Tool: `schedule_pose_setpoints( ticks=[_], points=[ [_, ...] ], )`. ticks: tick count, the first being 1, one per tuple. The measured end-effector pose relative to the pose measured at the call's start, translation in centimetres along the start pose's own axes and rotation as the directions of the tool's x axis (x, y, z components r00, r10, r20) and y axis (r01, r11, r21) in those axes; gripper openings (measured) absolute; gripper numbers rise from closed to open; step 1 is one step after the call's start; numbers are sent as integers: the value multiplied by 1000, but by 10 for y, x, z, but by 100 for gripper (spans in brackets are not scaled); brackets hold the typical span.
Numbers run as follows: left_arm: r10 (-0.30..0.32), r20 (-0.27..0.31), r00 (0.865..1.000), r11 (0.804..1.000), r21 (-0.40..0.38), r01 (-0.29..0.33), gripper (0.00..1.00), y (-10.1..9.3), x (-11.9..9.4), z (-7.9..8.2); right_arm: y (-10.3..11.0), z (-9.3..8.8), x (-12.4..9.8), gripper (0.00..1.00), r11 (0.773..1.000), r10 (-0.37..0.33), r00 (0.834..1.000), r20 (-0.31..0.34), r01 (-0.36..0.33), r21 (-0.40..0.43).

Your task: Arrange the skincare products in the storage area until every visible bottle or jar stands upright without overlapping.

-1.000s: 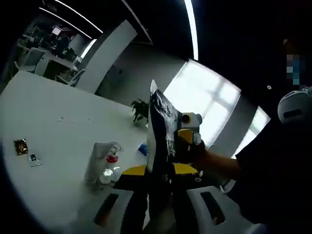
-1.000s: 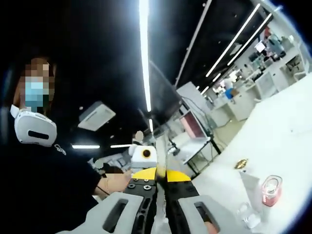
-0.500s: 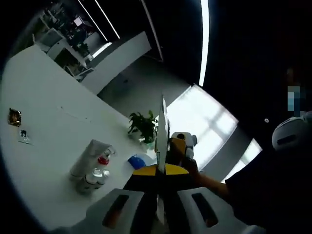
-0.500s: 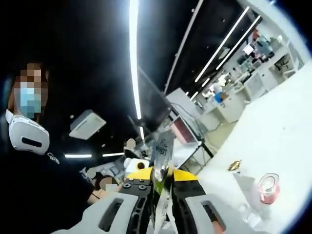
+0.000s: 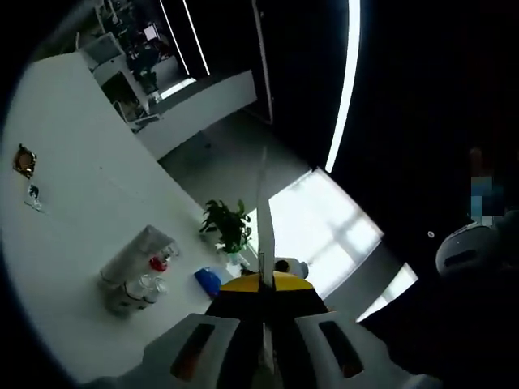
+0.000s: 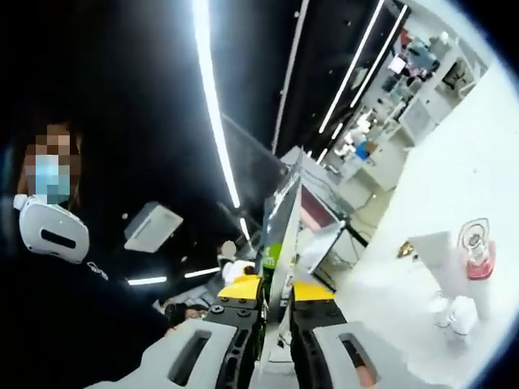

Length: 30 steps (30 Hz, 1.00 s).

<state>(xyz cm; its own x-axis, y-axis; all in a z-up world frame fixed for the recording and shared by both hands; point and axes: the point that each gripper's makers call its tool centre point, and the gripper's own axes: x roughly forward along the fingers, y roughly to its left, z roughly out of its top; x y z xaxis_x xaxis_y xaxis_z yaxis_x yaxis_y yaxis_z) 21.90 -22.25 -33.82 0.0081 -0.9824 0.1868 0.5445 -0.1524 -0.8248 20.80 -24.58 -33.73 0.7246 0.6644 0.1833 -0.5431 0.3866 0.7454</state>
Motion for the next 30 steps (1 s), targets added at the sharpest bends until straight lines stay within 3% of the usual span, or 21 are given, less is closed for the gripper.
schedule_pose_setpoints(
  ticks=[2, 8, 11, 16, 20, 25, 30],
  points=[
    [0, 4, 1000, 1000, -19, 0, 0, 0, -1, -1, 3, 2, 0, 0, 1000, 14, 1000, 19, -14, 13],
    [17, 12, 1000, 999, -30, -17, 0, 3, -2, -3, 0, 0, -1, 0, 1000, -23, 999, 35, 24, -3],
    [49, 5, 999, 999, 2, -49, 0, 8, -4, -8, -5, -6, -2, 0, 999, -45, 999, 29, 44, 23],
    [50, 29, 998, 998, -42, -49, 14, 11, -12, -11, -9, -17, -4, 0, 997, -62, 998, 15, 62, 36],
    [74, 20, 997, 996, -58, -73, 16, 17, -21, -20, -15, -33, -4, 0, 993, -79, 997, 9, 78, 90],
    [173, -11, 985, 984, -39, -173, 6, 36, -41, -33, -26, -58, 2, 0, 980, -125, 992, -17, 126, 156],
    [248, -17, 969, 969, -16, -248, 0, 50, -56, -35, -36, -76, 10, 0, 963, -170, 984, -42, 175, 205]
  ],
)
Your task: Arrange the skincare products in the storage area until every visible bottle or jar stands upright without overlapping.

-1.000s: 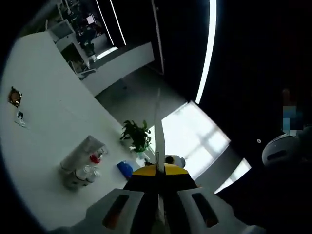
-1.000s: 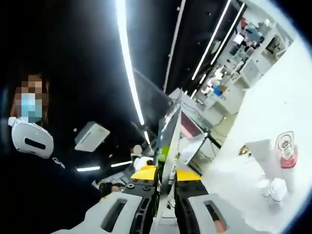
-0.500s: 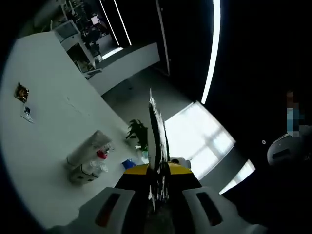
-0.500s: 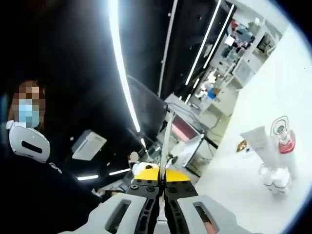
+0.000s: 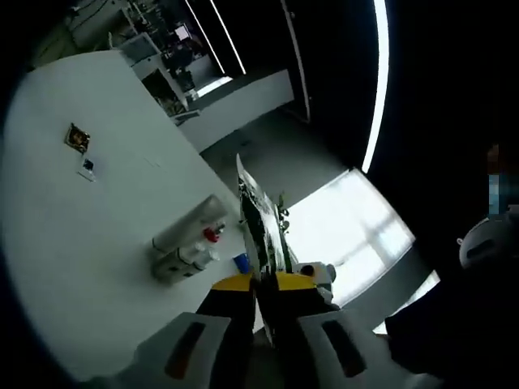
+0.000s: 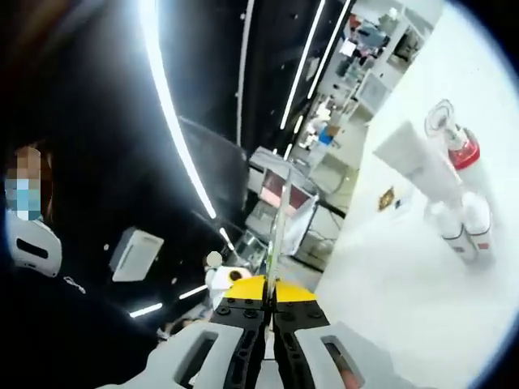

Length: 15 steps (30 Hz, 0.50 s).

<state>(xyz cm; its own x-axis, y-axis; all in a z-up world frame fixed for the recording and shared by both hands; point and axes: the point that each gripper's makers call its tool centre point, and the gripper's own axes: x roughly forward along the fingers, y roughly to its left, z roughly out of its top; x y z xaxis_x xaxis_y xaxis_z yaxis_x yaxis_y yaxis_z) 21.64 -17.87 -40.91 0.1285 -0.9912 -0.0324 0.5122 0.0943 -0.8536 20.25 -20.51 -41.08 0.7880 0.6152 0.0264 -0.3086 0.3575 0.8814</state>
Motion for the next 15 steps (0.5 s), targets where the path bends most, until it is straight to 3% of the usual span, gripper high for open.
schedule_pose_setpoints(
  ticks=[4, 6, 9, 15],
  points=[
    [57, -11, 998, 998, 4, -57, 0, 15, -1, -3, -12, -7, 5, 0, 998, -49, 999, -8, 48, -35],
    [47, 2, 999, 997, -64, -47, 0, 18, -1, -3, -12, -4, 6, 0, 997, -35, 999, 6, 36, -61],
    [40, 4, 999, 997, -65, -39, 0, 22, 0, -4, -18, -6, 5, 3, 989, -61, 998, -13, 59, -138],
    [31, -6, 999, 996, -83, -32, 0, 28, 2, -3, -22, -16, 1, 27, 969, -96, 994, -55, 80, -233]
  ],
)
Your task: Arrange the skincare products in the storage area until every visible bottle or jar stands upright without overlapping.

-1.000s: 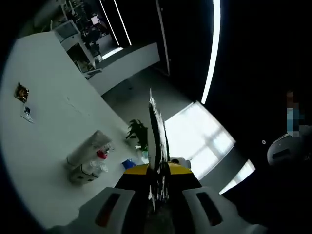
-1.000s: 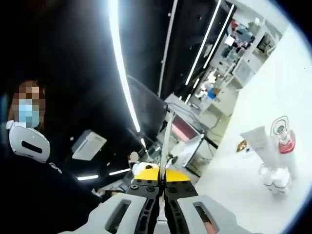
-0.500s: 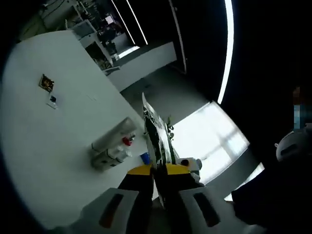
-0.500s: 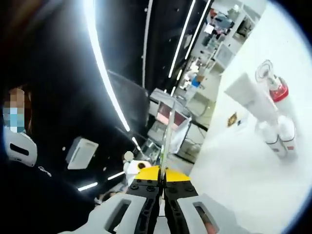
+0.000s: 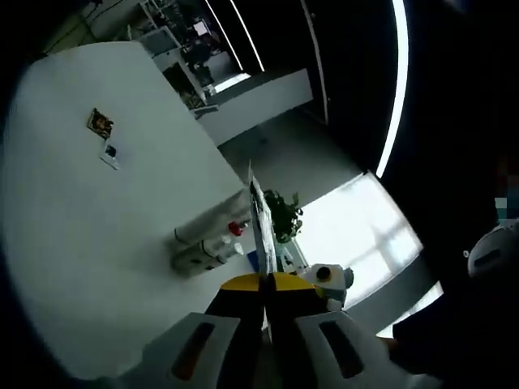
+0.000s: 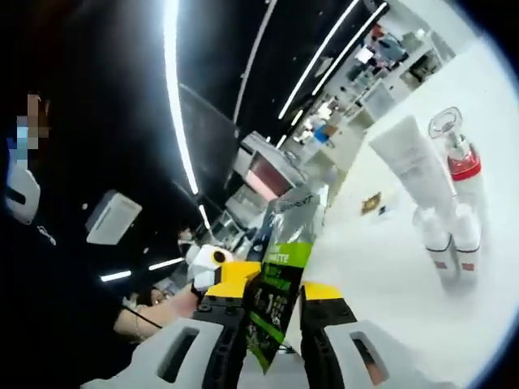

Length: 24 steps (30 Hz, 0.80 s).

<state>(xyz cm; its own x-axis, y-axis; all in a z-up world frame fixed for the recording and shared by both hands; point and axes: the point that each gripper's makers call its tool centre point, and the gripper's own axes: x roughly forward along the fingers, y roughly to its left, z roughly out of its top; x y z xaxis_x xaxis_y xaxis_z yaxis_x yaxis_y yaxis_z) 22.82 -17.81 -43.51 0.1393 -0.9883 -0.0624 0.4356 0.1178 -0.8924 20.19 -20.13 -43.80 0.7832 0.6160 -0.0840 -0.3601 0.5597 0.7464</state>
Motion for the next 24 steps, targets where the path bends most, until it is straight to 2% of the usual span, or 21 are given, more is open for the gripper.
schedule_pose_setpoints(
  ticks=[2, 8, 11, 15, 24],
  points=[
    [12, -8, 1000, 1000, -4, -12, 0, 6, 1, 2, -4, -4, -3, 35, 998, -21, 999, -26, 20, -56],
    [35, -16, 999, 999, -22, -35, 0, 21, 1, 7, -10, -10, -10, 62, 991, -64, 996, -66, 56, -122],
    [47, -9, 999, 998, -39, -47, 0, 29, 3, 10, -14, -15, -14, 71, 987, -84, 992, -99, 69, -148],
    [75, -9, 997, 996, -52, -75, 0, 43, 7, 15, -12, -18, -18, 80, 984, -93, 990, -108, 75, -160],
    [122, -17, 992, 990, -70, -123, 0, 73, 22, 23, -25, -25, -34, 98, 977, -160, 977, -140, 137, -164]
  ],
)
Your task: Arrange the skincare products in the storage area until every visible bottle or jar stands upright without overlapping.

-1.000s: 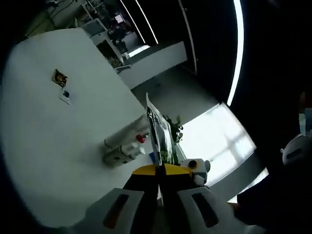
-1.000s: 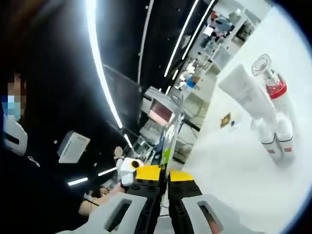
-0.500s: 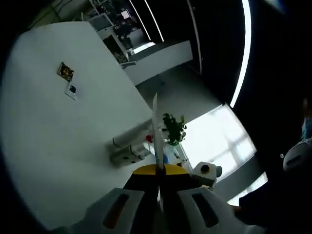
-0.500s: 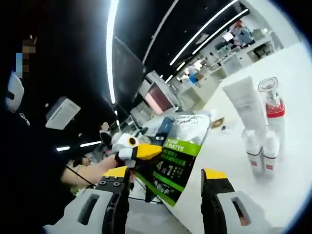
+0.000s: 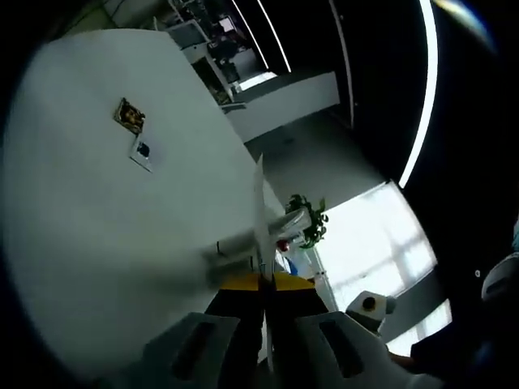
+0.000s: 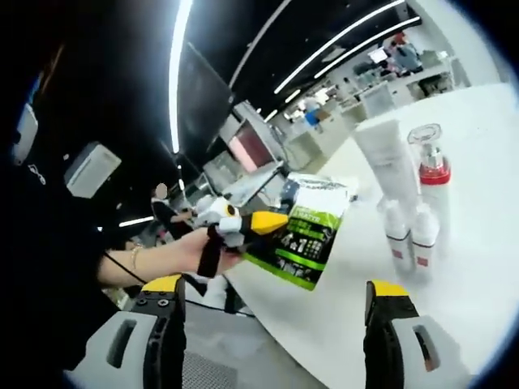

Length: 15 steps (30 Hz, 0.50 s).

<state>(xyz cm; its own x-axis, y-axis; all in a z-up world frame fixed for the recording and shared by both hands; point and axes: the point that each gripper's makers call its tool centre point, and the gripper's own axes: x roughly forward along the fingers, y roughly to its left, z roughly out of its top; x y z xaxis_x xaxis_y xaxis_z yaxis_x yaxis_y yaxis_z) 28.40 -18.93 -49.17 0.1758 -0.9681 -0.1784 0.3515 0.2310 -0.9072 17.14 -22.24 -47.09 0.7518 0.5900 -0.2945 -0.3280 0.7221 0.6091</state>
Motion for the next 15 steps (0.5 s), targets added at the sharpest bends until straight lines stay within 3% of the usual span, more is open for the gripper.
schedule_pose_setpoints(
  ticks=[15],
  points=[
    [84, -49, 995, 996, -34, -86, 0, 43, 28, -14, -27, -1, -17, 99, 998, -67, 997, -43, 67, -8]
  ],
)
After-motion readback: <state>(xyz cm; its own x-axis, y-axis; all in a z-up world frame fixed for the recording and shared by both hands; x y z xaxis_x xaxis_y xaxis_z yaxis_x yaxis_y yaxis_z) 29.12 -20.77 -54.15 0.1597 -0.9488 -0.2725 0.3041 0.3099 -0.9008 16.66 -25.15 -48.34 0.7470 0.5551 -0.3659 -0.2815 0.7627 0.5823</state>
